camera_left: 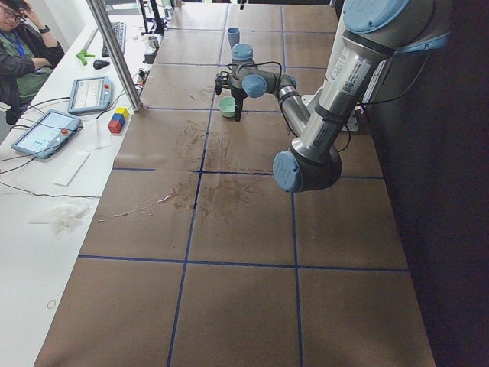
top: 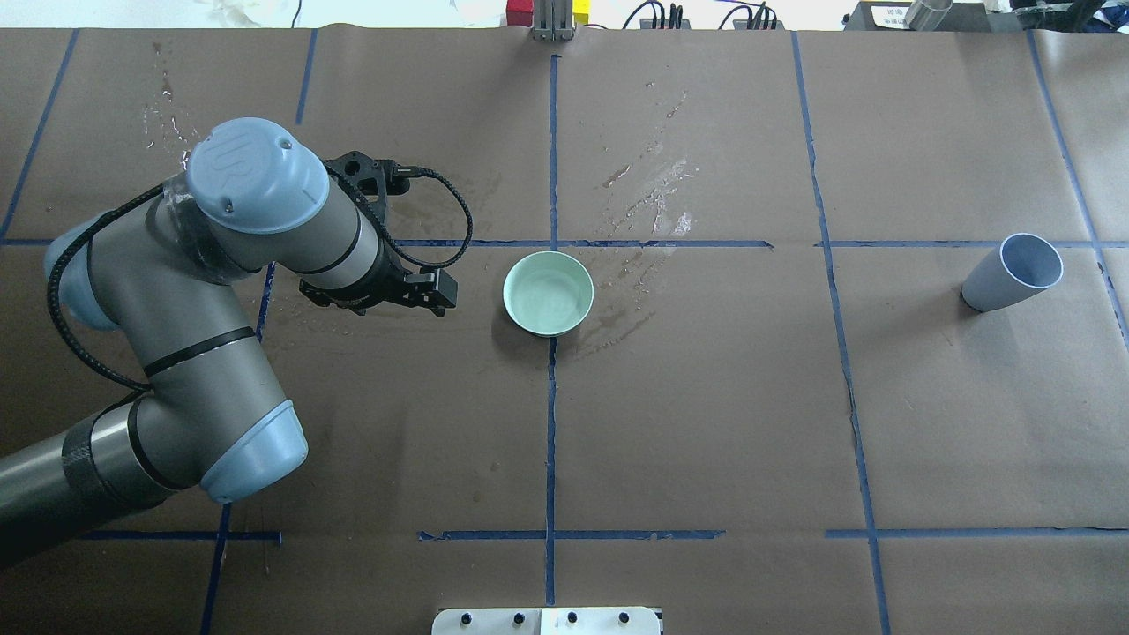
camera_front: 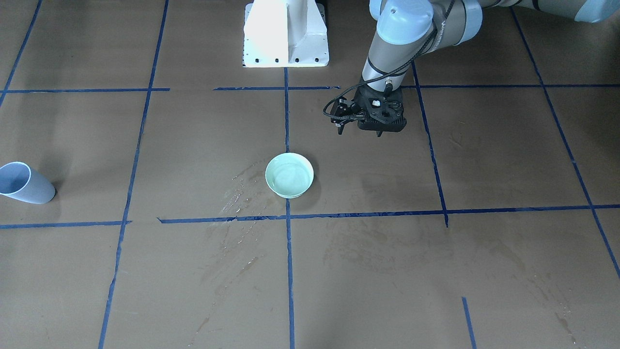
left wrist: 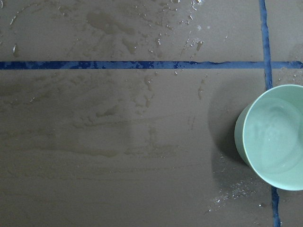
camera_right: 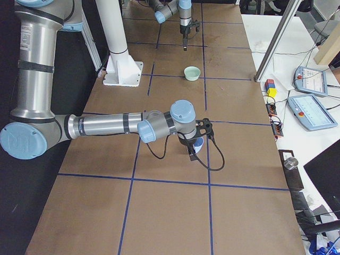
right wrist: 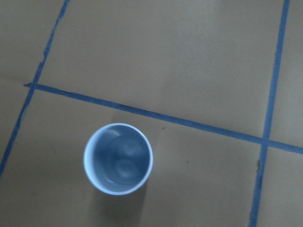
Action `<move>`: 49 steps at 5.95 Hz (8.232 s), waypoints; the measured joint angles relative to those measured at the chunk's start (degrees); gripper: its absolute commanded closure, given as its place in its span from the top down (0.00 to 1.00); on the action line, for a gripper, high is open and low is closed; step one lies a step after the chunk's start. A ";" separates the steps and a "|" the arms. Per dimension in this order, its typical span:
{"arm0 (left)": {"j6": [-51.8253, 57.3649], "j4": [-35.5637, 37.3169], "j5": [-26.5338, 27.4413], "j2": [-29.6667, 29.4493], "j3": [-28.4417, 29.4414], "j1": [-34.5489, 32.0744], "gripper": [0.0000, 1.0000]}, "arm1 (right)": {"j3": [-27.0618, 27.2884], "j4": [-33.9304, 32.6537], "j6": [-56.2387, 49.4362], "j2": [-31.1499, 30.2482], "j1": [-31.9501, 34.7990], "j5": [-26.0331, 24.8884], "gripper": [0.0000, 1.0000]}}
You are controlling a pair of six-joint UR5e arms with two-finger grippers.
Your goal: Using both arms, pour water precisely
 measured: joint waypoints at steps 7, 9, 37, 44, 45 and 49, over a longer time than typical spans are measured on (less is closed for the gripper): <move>-0.07 -0.58 0.04 0.19 0.81 0.04 1.00 | -1.50 35.25 35.32 -10.95 -32.57 -42.12 0.99; -0.49 -0.64 0.06 0.23 0.84 0.28 1.00 | -5.82 39.60 38.83 -10.88 -38.15 -52.30 0.99; -0.88 -0.75 0.21 0.52 1.21 0.75 1.00 | -16.68 48.48 29.33 3.83 -42.01 -78.27 0.07; -0.83 -0.75 0.21 0.46 1.12 0.78 1.00 | -12.20 35.92 10.13 21.03 -46.77 -77.92 0.00; -0.84 -0.75 0.21 0.46 1.11 0.76 1.00 | -12.17 29.55 9.70 25.45 -49.26 -80.62 0.00; -0.73 -0.75 0.22 0.46 1.13 0.74 1.00 | -12.96 0.94 6.90 40.51 -57.78 -93.87 0.00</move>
